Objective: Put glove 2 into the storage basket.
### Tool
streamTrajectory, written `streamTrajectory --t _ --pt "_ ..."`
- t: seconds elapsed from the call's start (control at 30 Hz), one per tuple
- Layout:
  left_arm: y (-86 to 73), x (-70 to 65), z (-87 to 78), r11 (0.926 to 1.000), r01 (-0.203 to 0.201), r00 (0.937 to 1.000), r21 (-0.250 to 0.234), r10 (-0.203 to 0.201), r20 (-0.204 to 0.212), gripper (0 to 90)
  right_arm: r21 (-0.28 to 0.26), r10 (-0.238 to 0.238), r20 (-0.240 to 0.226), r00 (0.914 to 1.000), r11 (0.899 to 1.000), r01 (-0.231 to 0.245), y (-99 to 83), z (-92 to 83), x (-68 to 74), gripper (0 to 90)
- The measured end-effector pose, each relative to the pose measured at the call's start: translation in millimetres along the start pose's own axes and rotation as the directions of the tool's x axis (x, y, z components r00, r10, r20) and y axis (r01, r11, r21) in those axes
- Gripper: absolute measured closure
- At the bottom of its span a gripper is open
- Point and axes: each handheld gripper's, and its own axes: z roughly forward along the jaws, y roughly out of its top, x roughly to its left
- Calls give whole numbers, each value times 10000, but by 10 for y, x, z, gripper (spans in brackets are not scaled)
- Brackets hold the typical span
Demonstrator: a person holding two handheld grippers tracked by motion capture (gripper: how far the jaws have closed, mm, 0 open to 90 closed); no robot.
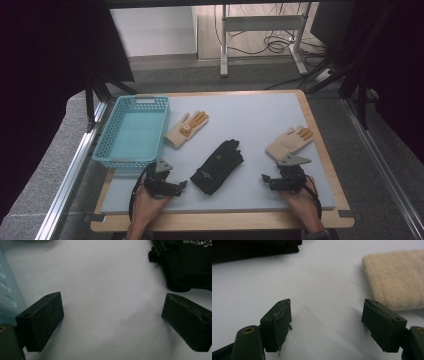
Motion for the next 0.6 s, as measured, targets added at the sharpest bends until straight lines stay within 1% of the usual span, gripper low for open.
streamTrajectory --t 0.03,0.1,0.17,0.2,0.23,0.27,0.37,0.4,0.43,0.47,0.5,0.53,0.57,0.6 --pt "7 -7 -9 10000 27 9999 -29 -27 116 45 0 1 1 10000 10000 -1 0 0 0 229" --pt "15 -14 -16 10000 20 9999 -38 -19 159 46 -1 1 1 10000 10000 -1 0 0 0 229" --pt "54 -49 -41 10000 -82 9997 -45 83 226 45 -1 0 7 10000 10000 0 0 0 0 228" --pt "94 -75 -65 9998 -206 9994 -82 209 277 45 -1 2 8 10000 10000 -2 0 0 1 228" --pt "124 -95 -81 9997 -218 9990 -112 222 385 45 -1 2 9 10000 10000 -2 0 0 1 228" --pt "124 -95 -81 9997 -218 9990 -112 222 385 45 -1 2 9 10000 10000 -2 0 0 1 228" --pt "206 -148 -103 9995 -285 9973 -93 291 681 45 0 0 10 10000 10000 0 -1 0 0 227" --pt "234 -169 -102 9994 -335 9965 -88 341 767 44 1 0 13 10000 10000 0 -1 0 1 227" --pt "293 -213 -94 9993 -369 9941 -72 375 1022 43 0 2 9 10000 10000 -2 -1 0 0 227" --pt "323 -234 -90 9992 -402 9926 -72 407 1142 41 -1 -1 9 10000 10000 1 -1 0 0 227" --pt "323 -234 -90 9992 -402 9926 -72 407 1142 41 -1 -1 9 10000 10000 1 -1 0 0 227" --pt "356 -253 -82 9989 -465 9907 -114 476 1276 41 -2 -2 7 10000 10000 2 -1 0 0 227" --pt "422 -299 -72 9990 -407 9876 -181 430 1508 40 -2 -2 10 10000 10000 2 -1 -1 0 227" --pt "457 -318 -67 9987 -470 9861 -185 494 1587 40 -2 -7 10 10000 10000 7 -1 -1 0 227"
